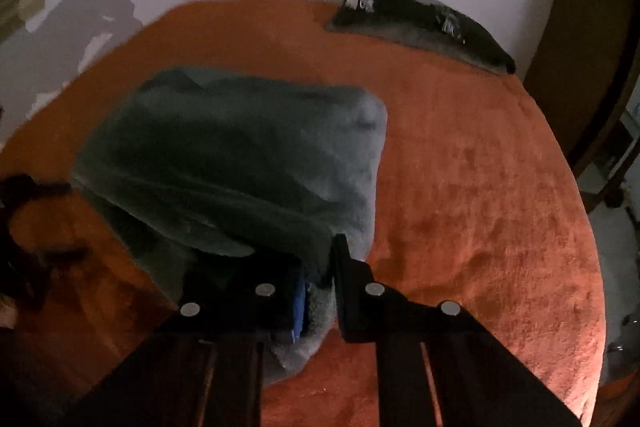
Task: Fold clothes
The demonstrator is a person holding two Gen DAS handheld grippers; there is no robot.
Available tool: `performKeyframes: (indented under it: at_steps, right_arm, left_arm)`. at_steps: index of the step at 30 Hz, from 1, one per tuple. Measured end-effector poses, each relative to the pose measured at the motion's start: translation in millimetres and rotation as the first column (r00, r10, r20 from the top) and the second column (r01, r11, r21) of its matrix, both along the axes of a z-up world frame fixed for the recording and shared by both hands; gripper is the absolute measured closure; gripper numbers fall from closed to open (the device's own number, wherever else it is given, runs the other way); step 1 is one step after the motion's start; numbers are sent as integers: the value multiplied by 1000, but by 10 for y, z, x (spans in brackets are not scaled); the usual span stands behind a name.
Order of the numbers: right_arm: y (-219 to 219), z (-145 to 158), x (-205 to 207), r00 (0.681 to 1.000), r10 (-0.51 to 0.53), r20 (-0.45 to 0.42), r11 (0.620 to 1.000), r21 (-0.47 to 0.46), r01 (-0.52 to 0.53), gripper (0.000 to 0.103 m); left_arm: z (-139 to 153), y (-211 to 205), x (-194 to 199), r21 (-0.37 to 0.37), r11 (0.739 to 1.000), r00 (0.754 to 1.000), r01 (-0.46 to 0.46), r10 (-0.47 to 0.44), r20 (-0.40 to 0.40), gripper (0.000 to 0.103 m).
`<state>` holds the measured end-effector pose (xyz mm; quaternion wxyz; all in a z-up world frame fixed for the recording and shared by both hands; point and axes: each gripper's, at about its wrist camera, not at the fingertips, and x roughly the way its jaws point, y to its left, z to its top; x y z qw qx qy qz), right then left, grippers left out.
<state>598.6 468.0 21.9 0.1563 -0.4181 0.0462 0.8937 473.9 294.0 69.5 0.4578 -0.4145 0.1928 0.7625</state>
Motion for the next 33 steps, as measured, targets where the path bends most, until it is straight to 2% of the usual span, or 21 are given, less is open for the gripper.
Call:
performKeyframes:
  at_steps: [6,9,15,18,21,24,25,29,33]
  right_arm:
    - [52,113,185,1000,-18,-24,998,-67,16,93]
    - [87,198,220,999,-24,-40,994,-110,20,93]
    - [134,169,204,997,-6,-78,987,-158,-6,94]
    - [142,155,217,997,-4,-75,984,-179,-10,94]
    - [175,150,224,997,-10,-75,981,-196,-5,94]
    - [183,131,222,997,-8,-71,979,-202,-7,94]
    - [176,121,208,998,-8,-69,979,-204,-6,94]
    - [178,98,187,998,-8,-63,976,-218,-6,94]
    - [218,84,209,998,-9,-60,973,-229,-5,94]
  left_arm:
    - [13,242,238,105,985,987,135,-143,71,1]
    - [-15,401,291,113,981,985,160,-165,40,1]
    - [-135,646,262,194,979,998,55,-59,17,2]
    - [-279,777,336,153,988,998,26,-18,-52,2]
    - [-362,844,424,141,990,996,-25,37,-80,2]
    - [-391,856,514,94,990,983,-107,120,-139,2]
    - [-421,869,531,85,991,985,-106,117,-127,2]
    - [-473,960,606,91,996,997,8,0,-83,2]
    - [-509,1018,709,112,983,989,147,-144,-37,3]
